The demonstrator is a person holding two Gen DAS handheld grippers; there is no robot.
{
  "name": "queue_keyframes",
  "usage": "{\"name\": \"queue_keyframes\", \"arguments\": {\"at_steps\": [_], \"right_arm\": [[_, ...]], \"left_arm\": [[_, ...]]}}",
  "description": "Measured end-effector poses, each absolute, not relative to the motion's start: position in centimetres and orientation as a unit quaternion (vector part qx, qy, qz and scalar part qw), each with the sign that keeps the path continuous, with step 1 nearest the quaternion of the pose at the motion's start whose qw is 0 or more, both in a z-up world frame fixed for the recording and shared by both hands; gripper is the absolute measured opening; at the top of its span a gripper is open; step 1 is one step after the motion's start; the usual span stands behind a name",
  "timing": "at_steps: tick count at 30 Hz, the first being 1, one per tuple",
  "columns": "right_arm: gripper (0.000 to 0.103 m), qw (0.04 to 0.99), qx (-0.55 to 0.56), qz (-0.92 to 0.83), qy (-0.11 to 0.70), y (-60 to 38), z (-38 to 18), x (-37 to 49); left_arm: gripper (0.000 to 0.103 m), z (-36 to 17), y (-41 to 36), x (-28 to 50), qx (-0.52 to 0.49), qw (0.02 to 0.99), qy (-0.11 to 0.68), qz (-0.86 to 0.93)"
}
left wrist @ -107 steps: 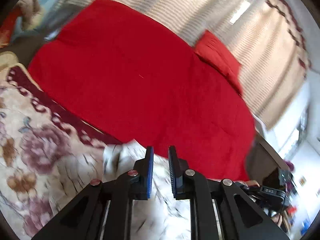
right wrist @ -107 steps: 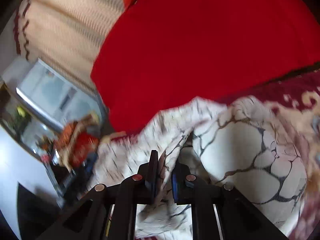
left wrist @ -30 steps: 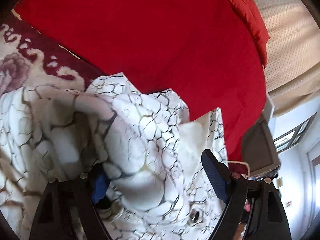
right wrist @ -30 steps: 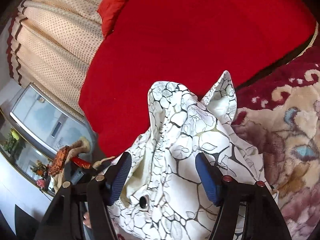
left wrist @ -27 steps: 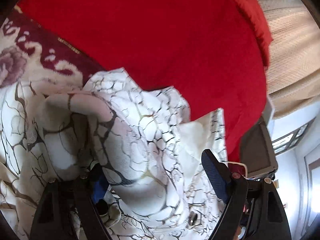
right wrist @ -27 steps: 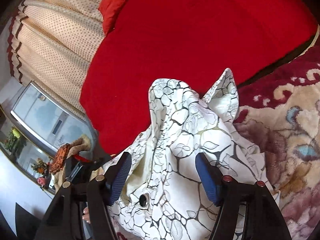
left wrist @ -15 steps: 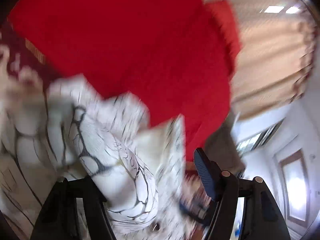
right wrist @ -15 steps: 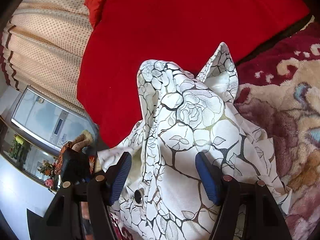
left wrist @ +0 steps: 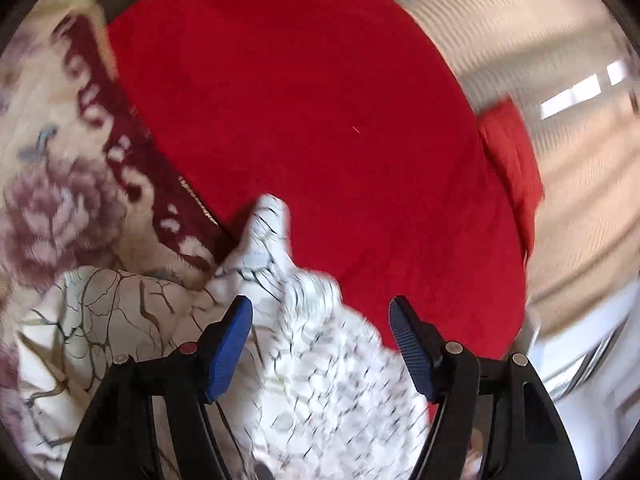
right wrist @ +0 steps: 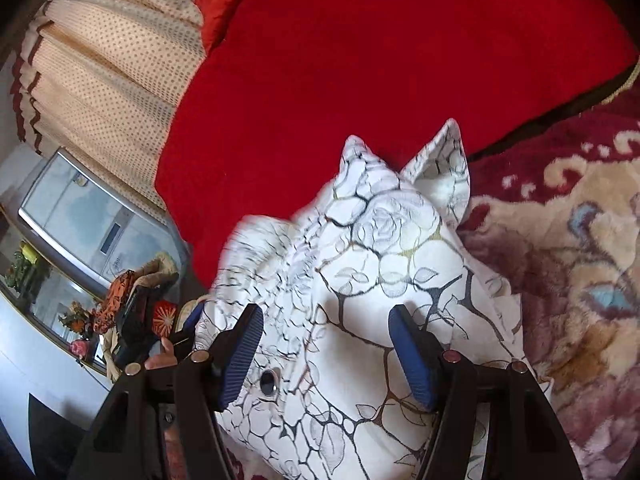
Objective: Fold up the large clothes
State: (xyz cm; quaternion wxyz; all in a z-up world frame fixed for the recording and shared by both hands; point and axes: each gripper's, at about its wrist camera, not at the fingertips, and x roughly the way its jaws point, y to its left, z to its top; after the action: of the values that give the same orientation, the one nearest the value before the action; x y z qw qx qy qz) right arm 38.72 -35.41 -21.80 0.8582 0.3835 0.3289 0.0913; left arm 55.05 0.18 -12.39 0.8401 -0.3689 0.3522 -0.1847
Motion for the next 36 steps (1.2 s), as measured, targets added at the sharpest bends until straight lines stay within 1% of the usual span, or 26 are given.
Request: {"name": "queue_keyframes", "arguments": {"at_steps": [3,4,9,13,16,22,23,24,25,26,27,28,30,31,32,33,34,36], "right_arm": [[0.068,0.875,0.364,0.08,0.311,-35.7,-20.5,37.8],[0.069,0.879,0.36,0.077,0.304,-35.9,-20.1,37.4],[0.069,0.89,0.358,0.028,0.281,-38.8,-18.8,36.1],[0.069,0.871,0.383,0.019,0.308,-40.2,-20.3,36.7],[0.069,0.865,0.375,0.013,0.334,-39.7,-21.5,37.7],[0.069,0.856,0.34,0.032,0.388,-37.5,-23.7,39.8],[0.063,0.854,0.333,0.036,0.399,-36.9,-24.1,40.0],[0.051,0.854,0.32,0.041,0.408,-36.2,-24.3,40.1],[0.044,0.858,0.303,0.038,0.413,-35.6,-24.2,40.0],[0.032,0.863,0.293,0.036,0.411,-35.2,-23.9,39.8],[0.024,0.865,0.29,0.039,0.407,-35.0,-23.6,39.4],[0.02,0.867,0.292,0.047,0.4,-34.9,-23.1,38.9],[0.016,0.877,0.285,0.057,0.382,-34.4,-22.0,37.7],[0.016,0.882,0.282,0.062,0.373,-34.2,-21.5,37.1],[0.015,0.889,0.276,0.074,0.357,-33.7,-20.8,36.0],[0.015,0.892,0.272,0.083,0.35,-33.2,-20.4,35.4],[0.015,0.896,0.264,0.101,0.341,-32.6,-20.0,34.4],[0.015,0.898,0.255,0.114,0.341,-31.8,-19.7,33.4]], "left_arm": [[0.072,-11.4,-0.1,53.6,-0.316,0.86,0.361,-0.176],[0.074,-11.4,0.4,53.0,-0.3,0.865,0.368,-0.163],[0.076,-12.4,3.7,51.0,-0.261,0.876,0.389,-0.113],[0.079,-14.0,5.5,50.1,-0.247,0.868,0.421,-0.091],[0.08,-15.3,6.3,49.3,-0.242,0.853,0.449,-0.11],[0.083,-15.8,5.9,48.0,-0.246,0.841,0.443,-0.187],[0.083,-15.7,5.3,47.8,-0.246,0.836,0.443,-0.21],[0.083,-15.7,4.9,47.7,-0.241,0.833,0.444,-0.225],[0.083,-15.5,4.3,47.5,-0.231,0.834,0.443,-0.235],[0.083,-15.3,3.7,47.3,-0.217,0.837,0.442,-0.238],[0.083,-15.1,3.2,47.3,-0.209,0.839,0.441,-0.24],[0.083,-15.2,2.7,47.3,-0.203,0.839,0.442,-0.245],[0.083,-15.2,1.7,47.1,-0.179,0.847,0.436,-0.247],[0.077,-15.1,1.4,47.1,-0.169,0.852,0.432,-0.243],[0.064,-15.1,1.1,47.0,-0.157,0.857,0.428,-0.239],[0.057,-15.0,0.9,46.9,-0.146,0.862,0.426,-0.234],[0.046,-15.0,0.7,46.8,-0.137,0.865,0.425,-0.227],[0.046,-15.4,0.9,46.9,-0.144,0.865,0.427,-0.221]]}}
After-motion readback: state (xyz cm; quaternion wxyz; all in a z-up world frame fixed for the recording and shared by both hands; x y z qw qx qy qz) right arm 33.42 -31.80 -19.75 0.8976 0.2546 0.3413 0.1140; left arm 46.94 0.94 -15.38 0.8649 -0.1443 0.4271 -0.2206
